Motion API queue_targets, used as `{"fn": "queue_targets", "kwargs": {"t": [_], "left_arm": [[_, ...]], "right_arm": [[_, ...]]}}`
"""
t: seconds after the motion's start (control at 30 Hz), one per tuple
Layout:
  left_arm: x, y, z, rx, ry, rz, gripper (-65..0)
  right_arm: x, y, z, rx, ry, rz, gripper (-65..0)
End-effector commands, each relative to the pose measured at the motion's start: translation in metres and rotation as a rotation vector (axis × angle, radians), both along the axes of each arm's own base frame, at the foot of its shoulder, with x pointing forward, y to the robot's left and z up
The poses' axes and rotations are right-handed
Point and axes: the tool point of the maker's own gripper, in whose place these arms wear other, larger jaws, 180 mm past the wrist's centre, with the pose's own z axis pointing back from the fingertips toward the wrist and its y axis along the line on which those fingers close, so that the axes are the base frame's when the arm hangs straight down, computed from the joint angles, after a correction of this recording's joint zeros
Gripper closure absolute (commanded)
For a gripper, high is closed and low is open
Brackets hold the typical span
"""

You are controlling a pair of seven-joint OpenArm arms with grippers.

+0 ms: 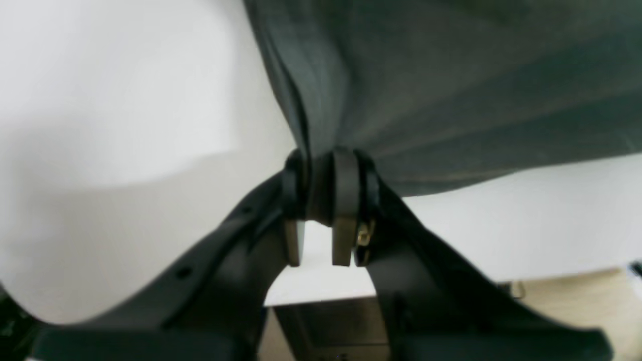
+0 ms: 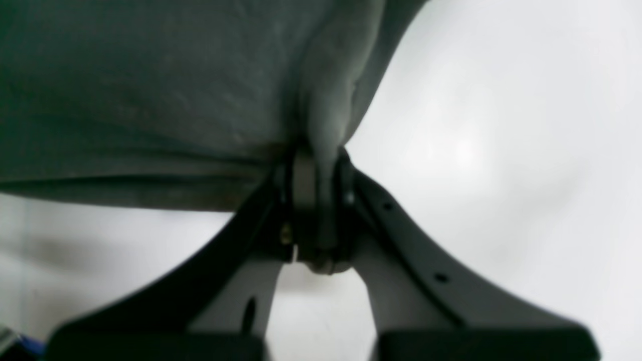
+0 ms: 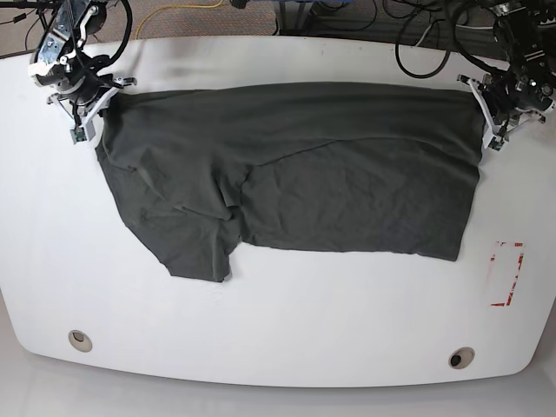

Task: Fold the T-shirt properly
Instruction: 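Lift the grasped edge with both grippers and pull it taut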

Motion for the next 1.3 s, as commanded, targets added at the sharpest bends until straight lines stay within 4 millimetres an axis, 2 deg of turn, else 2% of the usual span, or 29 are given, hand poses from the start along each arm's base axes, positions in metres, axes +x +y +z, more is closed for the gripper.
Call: {"fn": "queue_targets", "kwargs": {"t": [0.0,0.2,0.4,0.67,1.07,1.13,1.27], "left_arm": [[-0.002,0.013,0.014,0.065,-0.012,-0.02,-6.7],[-0.017,0.013,0.013,0.08,0.016,-0.035,-6.7],[-0.036,0.028,0.014,0.099,0.043,0.01,-6.8],[-0.051,0.034,0.012,0.115,0.079,0.009,-6.8],[-0.064,0.036,0.009,0.121,0.114,0.007,-7.5],[-0.063,0.036,0.009,0.121,0.111,0.007,-10.4],[-0.063,0.036,0.009,0.122,0.113,0.008,-19.7]], "right_arm": [[0.001,-0.009,0.017,-0.064,-0.02,0.023,0.0],[-0.013,-0.005,0.023,-0.102,0.004,0.064,0.0],[-0.027,-0.004,0.023,-0.12,0.045,0.078,0.0],[-0.048,0.0,0.014,-0.108,0.096,0.081,0.0],[-0.051,0.001,0.012,-0.099,0.104,0.078,-0.6],[-0.051,0.001,0.012,-0.1,0.102,0.079,-3.5],[-0.049,0.001,0.014,-0.103,0.098,0.081,-19.7]]}}
